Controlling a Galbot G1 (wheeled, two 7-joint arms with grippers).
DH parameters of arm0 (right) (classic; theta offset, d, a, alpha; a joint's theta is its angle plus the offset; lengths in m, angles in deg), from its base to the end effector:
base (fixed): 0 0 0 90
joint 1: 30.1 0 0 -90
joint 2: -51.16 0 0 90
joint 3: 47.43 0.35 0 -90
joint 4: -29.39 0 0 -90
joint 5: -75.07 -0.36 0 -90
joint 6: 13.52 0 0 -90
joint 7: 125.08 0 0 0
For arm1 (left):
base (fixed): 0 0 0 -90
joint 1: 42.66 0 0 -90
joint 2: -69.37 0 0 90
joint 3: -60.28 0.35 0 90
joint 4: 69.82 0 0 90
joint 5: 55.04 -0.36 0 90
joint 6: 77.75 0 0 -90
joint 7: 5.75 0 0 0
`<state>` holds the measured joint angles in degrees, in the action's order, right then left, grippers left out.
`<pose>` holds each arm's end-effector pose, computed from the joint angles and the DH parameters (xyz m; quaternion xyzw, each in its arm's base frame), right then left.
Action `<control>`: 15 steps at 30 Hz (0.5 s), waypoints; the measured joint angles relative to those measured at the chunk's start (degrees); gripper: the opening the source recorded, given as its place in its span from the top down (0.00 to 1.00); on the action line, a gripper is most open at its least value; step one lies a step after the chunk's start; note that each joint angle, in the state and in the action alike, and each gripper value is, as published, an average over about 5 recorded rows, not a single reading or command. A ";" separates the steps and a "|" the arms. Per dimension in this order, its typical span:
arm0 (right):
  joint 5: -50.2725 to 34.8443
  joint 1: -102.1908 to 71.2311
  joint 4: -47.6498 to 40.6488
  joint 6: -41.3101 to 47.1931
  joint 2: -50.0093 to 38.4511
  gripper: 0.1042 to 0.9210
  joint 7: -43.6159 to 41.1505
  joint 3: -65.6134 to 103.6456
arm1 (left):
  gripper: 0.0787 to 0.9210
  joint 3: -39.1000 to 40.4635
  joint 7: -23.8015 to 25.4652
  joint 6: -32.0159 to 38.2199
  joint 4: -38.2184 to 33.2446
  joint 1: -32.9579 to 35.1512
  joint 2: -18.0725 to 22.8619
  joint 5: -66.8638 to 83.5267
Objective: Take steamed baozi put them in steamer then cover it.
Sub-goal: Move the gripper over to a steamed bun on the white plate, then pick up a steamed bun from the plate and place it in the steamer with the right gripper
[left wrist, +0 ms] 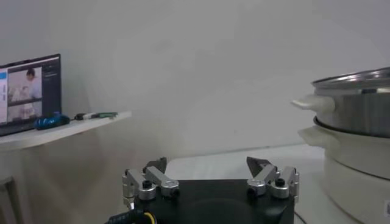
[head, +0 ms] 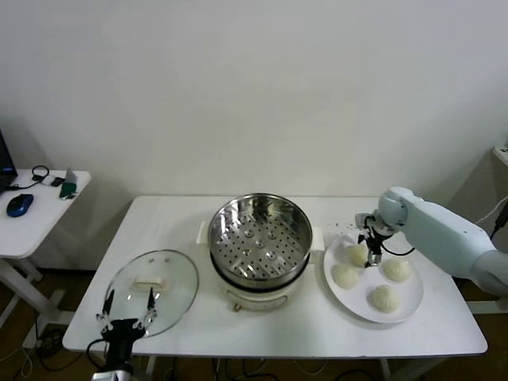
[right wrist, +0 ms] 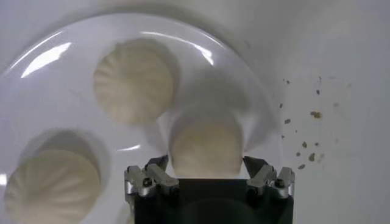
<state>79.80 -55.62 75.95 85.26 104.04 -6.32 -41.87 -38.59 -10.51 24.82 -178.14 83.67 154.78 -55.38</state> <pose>0.5826 -0.1532 -0.2501 0.4693 -0.5286 0.5335 0.4644 0.1347 0.0715 -0.3868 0.0828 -0.9925 -0.0806 0.0410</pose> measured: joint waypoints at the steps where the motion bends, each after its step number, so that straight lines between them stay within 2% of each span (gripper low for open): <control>1: 0.06 0.07 -0.20 -0.07 0.12 0.16 -0.08 -0.02 | 0.12 0.01 -0.07 0.00 0.03 0.00 0.00 0.00; 6: 0.21 0.51 -0.68 -0.39 0.45 0.23 -0.40 -0.27 | 0.12 0.04 -0.44 -0.01 0.19 0.05 0.00 -0.01; 15: -0.70 2.37 -0.14 -1.02 0.25 0.25 -0.78 -1.53 | 0.12 -0.03 -0.89 0.00 0.19 0.30 0.00 0.00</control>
<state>79.11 -53.25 75.81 84.23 104.29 -7.10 -43.40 -38.63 -11.40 24.82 -177.95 83.96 154.78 -55.38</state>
